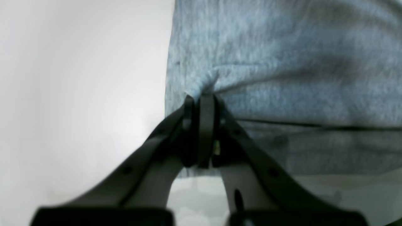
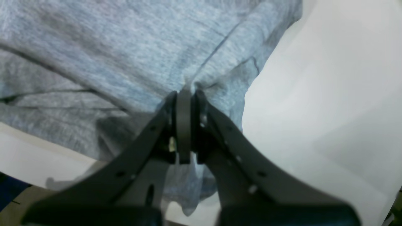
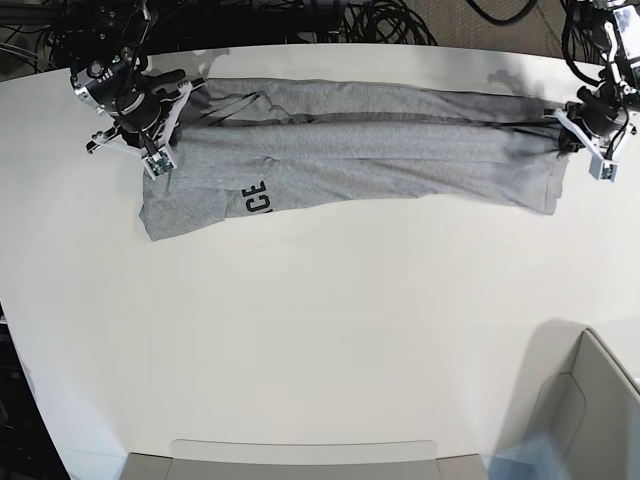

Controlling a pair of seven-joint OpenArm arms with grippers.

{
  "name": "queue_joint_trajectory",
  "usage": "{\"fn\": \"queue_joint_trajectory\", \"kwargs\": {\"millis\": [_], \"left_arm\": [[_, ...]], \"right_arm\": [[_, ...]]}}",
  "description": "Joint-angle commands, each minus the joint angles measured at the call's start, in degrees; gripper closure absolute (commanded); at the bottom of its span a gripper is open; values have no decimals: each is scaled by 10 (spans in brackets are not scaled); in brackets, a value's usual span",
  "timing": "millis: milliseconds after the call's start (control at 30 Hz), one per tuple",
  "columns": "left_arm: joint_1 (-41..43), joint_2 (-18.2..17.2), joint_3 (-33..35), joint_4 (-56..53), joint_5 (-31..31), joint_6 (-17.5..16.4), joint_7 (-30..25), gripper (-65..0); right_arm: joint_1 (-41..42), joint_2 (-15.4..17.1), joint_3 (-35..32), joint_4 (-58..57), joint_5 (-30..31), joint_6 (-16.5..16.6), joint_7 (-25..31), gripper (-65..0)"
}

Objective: Fold the T-shirt properly
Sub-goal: 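Lay the folded hem down and hold it with both grippers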

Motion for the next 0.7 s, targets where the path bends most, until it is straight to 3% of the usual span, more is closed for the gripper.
{"fn": "queue_joint_trajectory", "kwargs": {"millis": [0, 100, 200, 400, 467, 567, 667], "left_arm": [[-4, -14, -7, 11, 0, 3, -10, -77], [-3, -14, -13, 13, 0, 2, -10, -213], [15, -14, -35, 33, -1, 2, -10, -304], [17, -17, -43, 52, -1, 0, 0, -312], [14, -18, -38, 51, -1, -10, 9, -326], [-15, -18, -38, 46, 0, -77, 27, -355], [-44, -18, -40, 12, 11, -78, 59, -355]], "right_arm": [[2, 3, 3, 10, -2, 9, 3, 0], [2, 3, 3, 9, -2, 9, 2, 0], [2, 3, 3, 8, -2, 9, 2, -78], [5, 4, 2, 7, -2, 9, 2, -224], [6, 6, 0, 7, 0, 9, 2, -235], [6, 6, -2, 7, 0, 9, 2, -235], [11, 4, -3, 7, -1, 9, 2, -235]]}}
